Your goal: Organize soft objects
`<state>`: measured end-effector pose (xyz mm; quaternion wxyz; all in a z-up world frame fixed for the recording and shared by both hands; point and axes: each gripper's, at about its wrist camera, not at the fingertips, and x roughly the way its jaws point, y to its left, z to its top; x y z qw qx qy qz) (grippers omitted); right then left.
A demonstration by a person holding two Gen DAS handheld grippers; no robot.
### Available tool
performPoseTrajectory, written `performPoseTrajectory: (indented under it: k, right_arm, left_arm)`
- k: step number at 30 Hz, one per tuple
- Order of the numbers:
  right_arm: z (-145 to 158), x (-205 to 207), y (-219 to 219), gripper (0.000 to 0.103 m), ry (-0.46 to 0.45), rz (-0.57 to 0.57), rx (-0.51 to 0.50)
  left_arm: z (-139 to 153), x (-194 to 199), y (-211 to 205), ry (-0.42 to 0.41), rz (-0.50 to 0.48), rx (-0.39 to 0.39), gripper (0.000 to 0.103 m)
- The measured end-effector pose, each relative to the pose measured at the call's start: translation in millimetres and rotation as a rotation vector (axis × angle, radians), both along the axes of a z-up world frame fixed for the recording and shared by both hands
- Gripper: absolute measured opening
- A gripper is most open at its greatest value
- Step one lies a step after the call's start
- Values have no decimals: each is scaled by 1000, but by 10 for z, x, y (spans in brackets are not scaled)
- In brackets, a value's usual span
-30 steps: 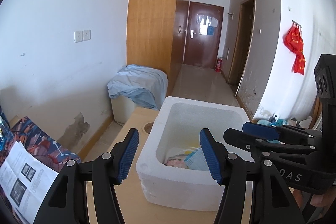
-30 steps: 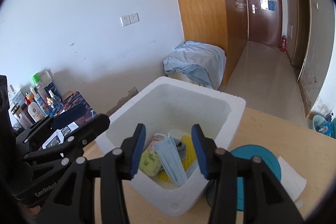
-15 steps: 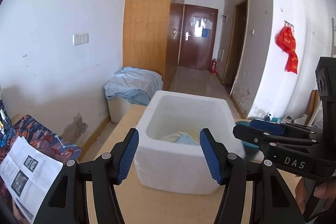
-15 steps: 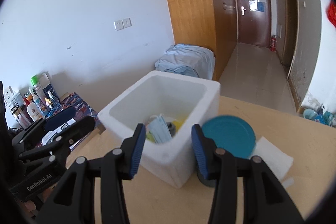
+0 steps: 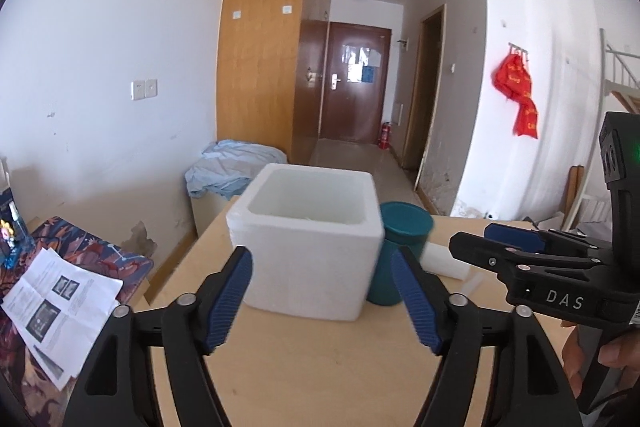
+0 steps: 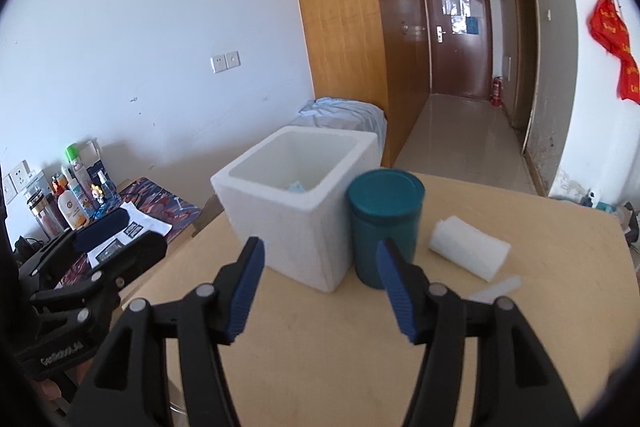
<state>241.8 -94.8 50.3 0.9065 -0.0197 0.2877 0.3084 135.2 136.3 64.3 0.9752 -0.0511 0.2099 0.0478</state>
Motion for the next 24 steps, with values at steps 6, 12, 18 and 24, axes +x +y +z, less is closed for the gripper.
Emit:
performPoseTrajectory:
  k: [6,12,18,24]
  right_arm:
    - [-63,-385,-185,65,-25,-24,5]
    - [-101,-712,-376,65,-47,-47,28]
    - [-164,-1025,-562,76,-80,-96,47]
    - [-292,-1280,-817,78,-86,-154,62]
  left_arm:
    - [-45,-406,-150,-39,-11,21,94]
    - [-103,-696,-306,-39,-49,36,98]
    - [-196,-980,-488,-51,-102,53,101]
    - [-287,-1193,-663,-62,-171,51,101]
